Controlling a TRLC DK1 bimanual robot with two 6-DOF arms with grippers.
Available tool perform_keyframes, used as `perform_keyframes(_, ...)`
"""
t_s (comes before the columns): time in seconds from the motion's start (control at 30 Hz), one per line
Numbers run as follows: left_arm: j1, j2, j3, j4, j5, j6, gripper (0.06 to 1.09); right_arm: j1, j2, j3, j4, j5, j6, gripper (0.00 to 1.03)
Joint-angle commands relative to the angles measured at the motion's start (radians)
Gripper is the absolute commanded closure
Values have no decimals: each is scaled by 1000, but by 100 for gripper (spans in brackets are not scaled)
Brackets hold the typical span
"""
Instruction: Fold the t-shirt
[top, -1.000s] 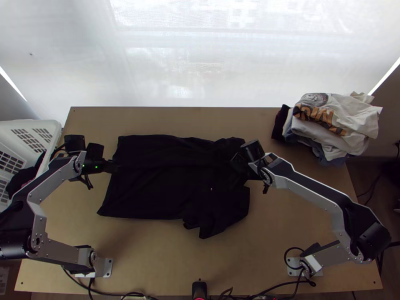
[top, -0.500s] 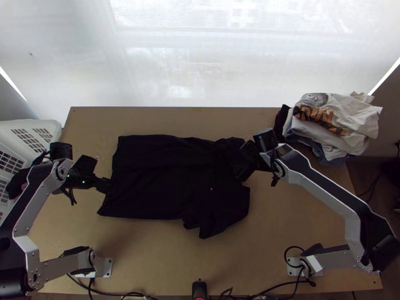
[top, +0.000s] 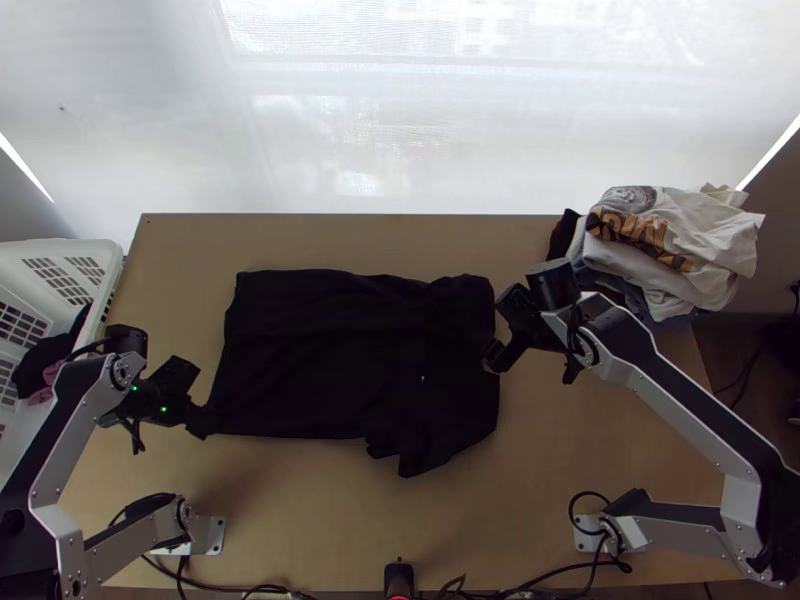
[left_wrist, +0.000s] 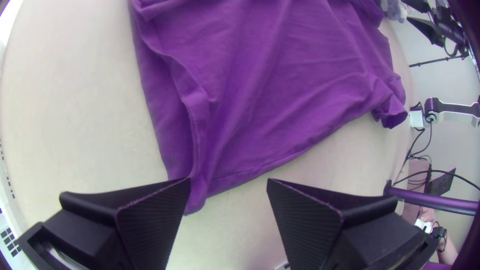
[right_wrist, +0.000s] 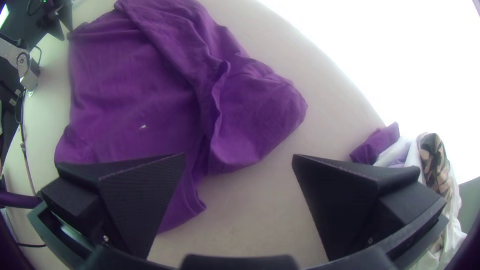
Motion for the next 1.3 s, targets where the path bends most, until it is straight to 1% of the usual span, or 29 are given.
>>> perform_keyframes(0.0, -2, 18, -69, 63, 0, -11, 47, 63, -43, 8, -68, -1, -3, 4)
perform_keyframes(0.17, -2, 34, -94, 118, -14, -21, 49, 148, -58, 45, -139, -9, -6, 4)
perform_keyframes(0.2, -2, 34, -99, 132, -17, -21, 55, 159, -58, 52, -148, -10, -9, 4)
perform_keyframes(0.23, -1, 34, -99, 140, -19, -21, 57, 165, -58, 60, -154, -10, -9, 4)
perform_keyframes(0.53, 4, 39, -112, 184, -48, -21, 58, 185, -47, 52, -154, -13, -7, 4)
perform_keyframes(0.6, 5, 41, -117, 201, -56, -21, 66, 185, -49, 46, -154, -13, -7, 4)
perform_keyframes(0.63, 7, 41, -120, 209, -62, -21, 71, 185, -49, 46, -156, -13, -7, 4)
perform_keyframes(0.77, 16, 41, -120, 229, -65, -25, 102, 212, -49, 57, -167, -30, -7, 4)
perform_keyframes(0.8, 18, 39, -119, 234, -66, -28, 105, 229, -47, 59, -173, -41, -9, 4)
perform_keyframes(0.87, 21, 36, -116, 235, -69, -30, 105, 283, -38, 59, -197, -70, -15, 4)
perform_keyframes(1.1, 27, 31, -89, 250, -71, -64, 105, 530, 19, 8, -210, -89, -29, 4)
perform_keyframes(1.27, 21, 34, -74, 270, -69, -96, 105, 620, 140, 25, -173, -89, -26, 4)
